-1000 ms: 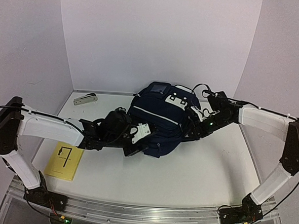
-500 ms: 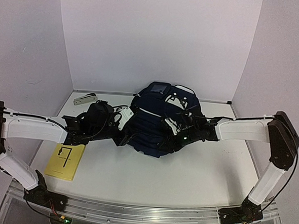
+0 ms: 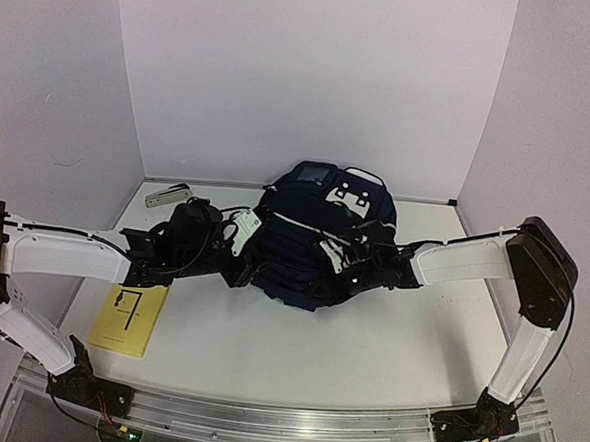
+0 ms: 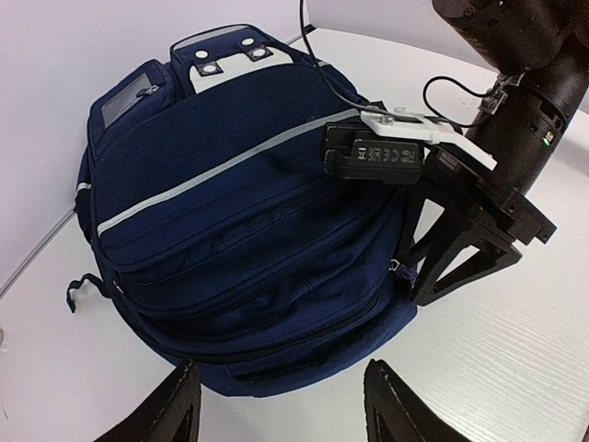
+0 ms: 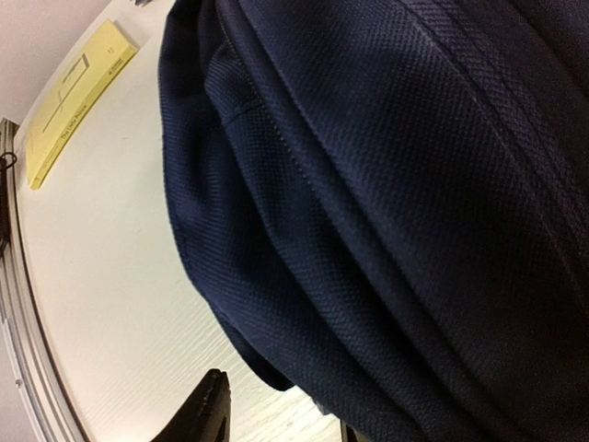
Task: Pack the student bag
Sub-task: Zip the student bag at the center of the board.
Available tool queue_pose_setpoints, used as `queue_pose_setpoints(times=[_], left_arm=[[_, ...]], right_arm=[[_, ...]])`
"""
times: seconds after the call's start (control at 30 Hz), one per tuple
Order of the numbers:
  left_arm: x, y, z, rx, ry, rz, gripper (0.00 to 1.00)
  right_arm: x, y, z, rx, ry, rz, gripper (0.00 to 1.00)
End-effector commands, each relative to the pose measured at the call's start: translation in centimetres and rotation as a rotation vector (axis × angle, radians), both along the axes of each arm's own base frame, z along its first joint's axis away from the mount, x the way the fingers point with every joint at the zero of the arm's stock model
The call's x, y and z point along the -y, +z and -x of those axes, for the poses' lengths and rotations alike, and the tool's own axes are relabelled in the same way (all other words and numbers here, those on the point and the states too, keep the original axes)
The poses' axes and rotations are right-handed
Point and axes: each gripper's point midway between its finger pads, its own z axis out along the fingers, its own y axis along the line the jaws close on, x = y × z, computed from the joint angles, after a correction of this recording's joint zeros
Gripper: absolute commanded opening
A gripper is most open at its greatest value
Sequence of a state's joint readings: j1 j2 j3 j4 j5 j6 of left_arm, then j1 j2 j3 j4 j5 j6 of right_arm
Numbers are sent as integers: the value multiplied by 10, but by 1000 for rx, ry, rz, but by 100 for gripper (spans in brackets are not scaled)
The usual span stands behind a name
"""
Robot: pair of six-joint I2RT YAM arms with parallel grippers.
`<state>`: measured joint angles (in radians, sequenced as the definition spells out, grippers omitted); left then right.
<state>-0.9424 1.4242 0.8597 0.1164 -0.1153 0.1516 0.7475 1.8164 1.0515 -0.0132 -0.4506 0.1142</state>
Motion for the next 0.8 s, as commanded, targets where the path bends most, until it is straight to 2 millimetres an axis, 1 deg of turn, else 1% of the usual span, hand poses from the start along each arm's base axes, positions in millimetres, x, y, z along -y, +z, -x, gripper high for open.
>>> queue_pose_setpoints(times=[0.0, 0.1, 0.17, 0.2, 0.3, 0.4, 0.47, 0.53, 0.6, 0.77], left_arm=[[9, 8, -5, 10, -6, 33, 60], [12, 3, -6, 12, -15, 6, 59], [14, 0, -8, 18, -26, -16, 58], [16, -2, -7, 25, -42, -33, 58], [23, -13, -4, 23, -108, -89, 58], [34, -21, 5, 27, -217, -140, 57], [41, -23, 8, 38, -271, -162, 56], [49, -17, 6, 65, -303, -174, 54], [57, -17, 7, 81, -345, -204, 53], [72, -33, 10, 101, -436, -280, 51]], right_arm=[[-5, 0, -13, 31, -44, -13, 30], [-2, 2, -13, 40, -49, -11, 15], [1, 4, -12, 51, -54, -3, 4], [4, 5, -11, 58, -54, 1, 0], [10, 13, -6, 78, -41, 9, 0], [13, 19, 0, 82, -18, 10, 0], [14, 20, 3, 76, -7, 14, 0], [14, 21, 4, 70, 4, 11, 0], [14, 20, 6, 53, 12, 1, 0], [15, 26, 4, 17, 16, -39, 0]])
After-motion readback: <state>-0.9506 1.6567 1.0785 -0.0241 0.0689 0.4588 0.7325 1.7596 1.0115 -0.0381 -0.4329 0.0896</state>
